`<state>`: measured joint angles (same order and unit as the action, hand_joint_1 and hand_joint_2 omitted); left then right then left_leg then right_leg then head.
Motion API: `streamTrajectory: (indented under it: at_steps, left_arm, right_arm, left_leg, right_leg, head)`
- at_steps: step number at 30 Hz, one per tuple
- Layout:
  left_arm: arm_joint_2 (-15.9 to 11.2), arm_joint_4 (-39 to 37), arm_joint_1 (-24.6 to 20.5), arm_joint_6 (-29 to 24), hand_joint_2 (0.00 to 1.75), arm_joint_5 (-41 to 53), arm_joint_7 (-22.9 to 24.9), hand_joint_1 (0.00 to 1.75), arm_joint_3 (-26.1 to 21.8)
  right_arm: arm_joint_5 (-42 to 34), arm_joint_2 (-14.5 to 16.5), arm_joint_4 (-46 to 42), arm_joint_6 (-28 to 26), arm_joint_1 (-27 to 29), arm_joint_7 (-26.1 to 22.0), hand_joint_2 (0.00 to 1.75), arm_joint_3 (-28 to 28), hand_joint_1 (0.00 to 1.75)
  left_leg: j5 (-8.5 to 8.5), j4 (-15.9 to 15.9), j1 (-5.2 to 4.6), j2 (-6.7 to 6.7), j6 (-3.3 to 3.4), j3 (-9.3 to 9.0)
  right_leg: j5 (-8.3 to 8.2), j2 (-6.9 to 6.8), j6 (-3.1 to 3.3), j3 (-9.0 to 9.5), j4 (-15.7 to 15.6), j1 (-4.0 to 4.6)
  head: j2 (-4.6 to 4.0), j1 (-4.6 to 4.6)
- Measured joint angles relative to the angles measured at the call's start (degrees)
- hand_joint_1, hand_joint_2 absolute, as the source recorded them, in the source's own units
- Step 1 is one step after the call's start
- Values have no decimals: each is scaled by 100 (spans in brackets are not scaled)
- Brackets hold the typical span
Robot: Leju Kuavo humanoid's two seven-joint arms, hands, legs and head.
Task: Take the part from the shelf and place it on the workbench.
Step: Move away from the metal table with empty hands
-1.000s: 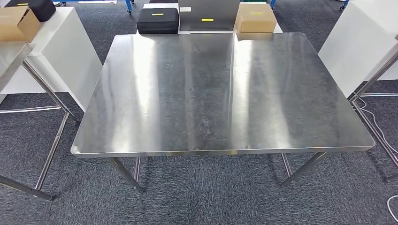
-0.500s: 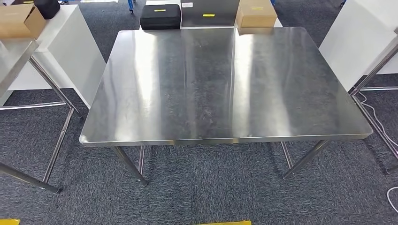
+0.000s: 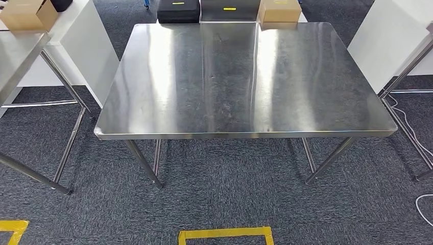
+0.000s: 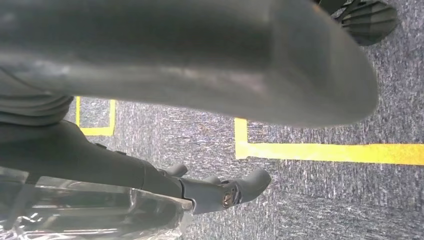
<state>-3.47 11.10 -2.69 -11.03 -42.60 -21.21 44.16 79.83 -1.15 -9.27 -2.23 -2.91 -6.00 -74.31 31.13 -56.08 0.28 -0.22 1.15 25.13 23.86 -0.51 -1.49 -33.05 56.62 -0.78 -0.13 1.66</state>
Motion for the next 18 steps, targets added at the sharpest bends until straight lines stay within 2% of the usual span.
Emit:
streamTrajectory:
  at_steps: [2,3,4,5,6,7,8,9,10,11,12,13,14,15,16,17,18]
  left_arm:
    - [0,0,-3,-2,0,-1,-5,0,0]
    - [2,1,-8,-3,0,-1,-7,0,0]
    - [4,1,-14,-4,0,-2,-8,0,-1]
    - [5,2,-18,-5,0,-3,-10,0,-1]
    - [7,2,-21,-7,0,-4,-12,0,-1]
    - [7,2,-20,-8,0,-5,-14,0,-1]
    - [7,2,-19,-10,0,-6,-18,0,-1]
    - [7,2,-19,-11,0,-8,-21,0,-1]
    - [8,2,-19,-11,0,-8,-25,0,-1]
    - [10,3,-20,-12,0,-9,-27,0,-1]
    - [12,4,-22,-13,0,-9,-29,0,-1]
    - [13,5,-23,-14,0,-9,-33,0,-1]
    - [14,7,-24,-16,0,-10,-39,0,-1]
    - [13,8,-24,-19,0,-12,-44,0,-1]
    - [12,9,-21,-20,0,-18,-48,0,-1]
    - [10,8,-16,-21,0,-27,-49,0,-1]
    - [9,7,-9,-21,0,-35,-49,0,0]
  right_arm:
    - [3,-3,0,2,0,2,0,0,0]
    - [3,-4,0,4,2,3,0,0,0]
    - [4,-5,0,6,7,6,0,0,0]
    - [5,-5,0,8,9,9,0,0,0]
    - [5,-6,0,9,9,11,0,0,0]
    - [6,-8,0,9,10,12,0,0,0]
    - [6,-12,0,9,8,12,0,0,0]
    - [6,-16,0,9,8,12,0,0,0]
    - [6,-19,0,9,7,12,0,0,0]
    - [6,-23,0,9,5,12,0,1,0]
    - [6,-26,0,9,-2,12,0,2,0]
    - [6,-31,0,9,-12,12,0,3,0]
    - [6,-35,0,9,-21,12,0,4,0]
    - [5,-37,0,9,-26,12,0,4,0]
    - [5,-40,0,9,-26,12,0,4,0]
    - [4,-35,1,9,-20,12,0,4,0]
    - [4,-32,2,9,-14,12,0,4,0]
  left_leg:
    - [-90,37,-12,16,96,93]
    - [-155,54,-9,29,159,154]
    - [-230,75,-2,45,219,229]
    - [-297,82,1,60,261,303]
    - [-364,79,-6,67,285,389]
    - [-432,75,-12,77,291,473]
    - [-500,71,-16,86,286,559]
    - [-567,65,-18,93,276,645]
    - [-629,57,-18,97,262,729]
    - [-689,47,-17,98,244,798]
    - [-745,30,-24,97,216,860]
    - [-801,12,-33,97,186,915]
    - [-866,4,-45,97,155,951]
    - [-924,1,-56,97,128,983]
    - [-979,4,-59,96,105,1005]
    - [-1002,4,-50,87,78,1030]
    - [-923,-46,-39,74,49,1069]
  right_leg:
    - [-69,-5,-79,-39,-13,7]
    - [-5,1,-84,-96,49,10]
    - [164,9,-63,-183,215,15]
    - [419,17,-21,-290,503,9]
    - [698,26,13,-417,883,7]
    - [914,29,17,-508,1280,3]
    - [1012,31,-16,-538,1581,3]
    - [989,31,-71,-477,1710,2]
    - [875,31,-134,-309,1619,2]
    - [737,31,-181,-44,1322,-2]
    - [654,31,-198,304,866,-7]
    - [644,35,-184,639,363,3]
    - [665,43,-153,865,-17,13]
    - [701,51,-122,985,-261,28]
    - [704,57,-95,981,-344,40]
    - [667,55,-56,921,-322,11]
    - [627,46,2,873,-316,-11]
  head:
    - [0,-2]
    - [0,-5]
    - [0,-12]
    - [0,-20]
    - [0,-26]
    - [0,-31]
    - [0,-32]
    - [0,-32]
    - [0,-33]
    - [0,-32]
    - [0,-33]
    - [0,-34]
    - [0,-31]
    - [0,-32]
    - [0,-28]
    - [0,-25]
    - [0,-21]
